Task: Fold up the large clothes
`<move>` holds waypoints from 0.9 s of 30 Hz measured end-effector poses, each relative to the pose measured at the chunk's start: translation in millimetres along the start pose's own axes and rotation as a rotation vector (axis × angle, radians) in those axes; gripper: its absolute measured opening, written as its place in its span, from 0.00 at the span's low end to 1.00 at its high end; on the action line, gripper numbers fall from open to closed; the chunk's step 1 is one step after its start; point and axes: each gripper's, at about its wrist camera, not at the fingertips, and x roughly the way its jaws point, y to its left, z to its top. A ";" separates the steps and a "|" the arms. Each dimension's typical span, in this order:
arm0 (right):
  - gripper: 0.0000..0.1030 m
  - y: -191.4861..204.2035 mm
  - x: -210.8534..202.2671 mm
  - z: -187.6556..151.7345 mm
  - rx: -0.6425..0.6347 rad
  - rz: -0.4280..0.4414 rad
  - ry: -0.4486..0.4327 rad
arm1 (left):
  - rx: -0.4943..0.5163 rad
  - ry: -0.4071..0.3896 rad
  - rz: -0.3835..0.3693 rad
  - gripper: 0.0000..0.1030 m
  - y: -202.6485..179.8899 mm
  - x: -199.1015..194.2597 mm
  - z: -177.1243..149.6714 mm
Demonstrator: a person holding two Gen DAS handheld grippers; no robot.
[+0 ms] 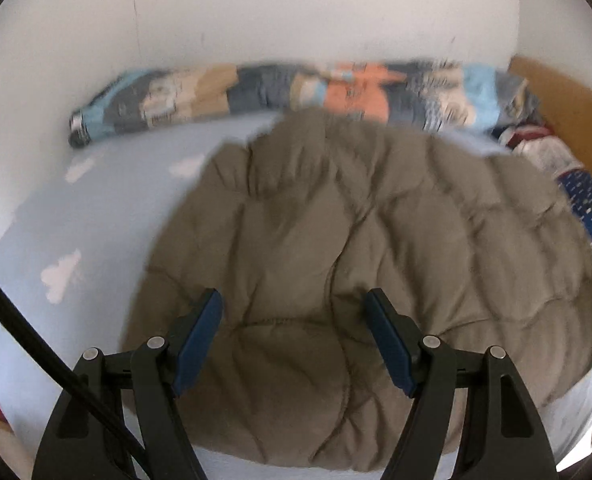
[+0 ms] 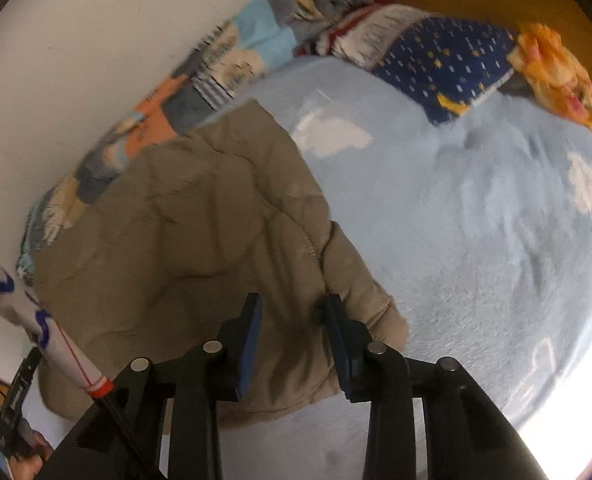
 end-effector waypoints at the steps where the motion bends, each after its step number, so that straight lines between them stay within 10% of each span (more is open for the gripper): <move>1: 0.32 -2.9 6.2 0.6 0.011 -0.005 0.012 | -0.015 0.036 -0.006 0.74 2.4 12.1 0.3; 12: 0.33 -9.8 34.9 -0.1 0.046 -0.029 0.090 | -0.051 0.051 -0.002 0.79 6.1 21.1 -2.5; 20: 0.34 20.9 -12.6 4.7 -0.073 -0.037 -0.110 | 0.045 -0.110 0.029 0.79 -24.2 -22.8 2.3; 27: 0.34 79.3 -6.3 -14.3 -0.262 0.038 -0.103 | 0.175 -0.132 0.015 0.79 -70.1 -26.2 -8.3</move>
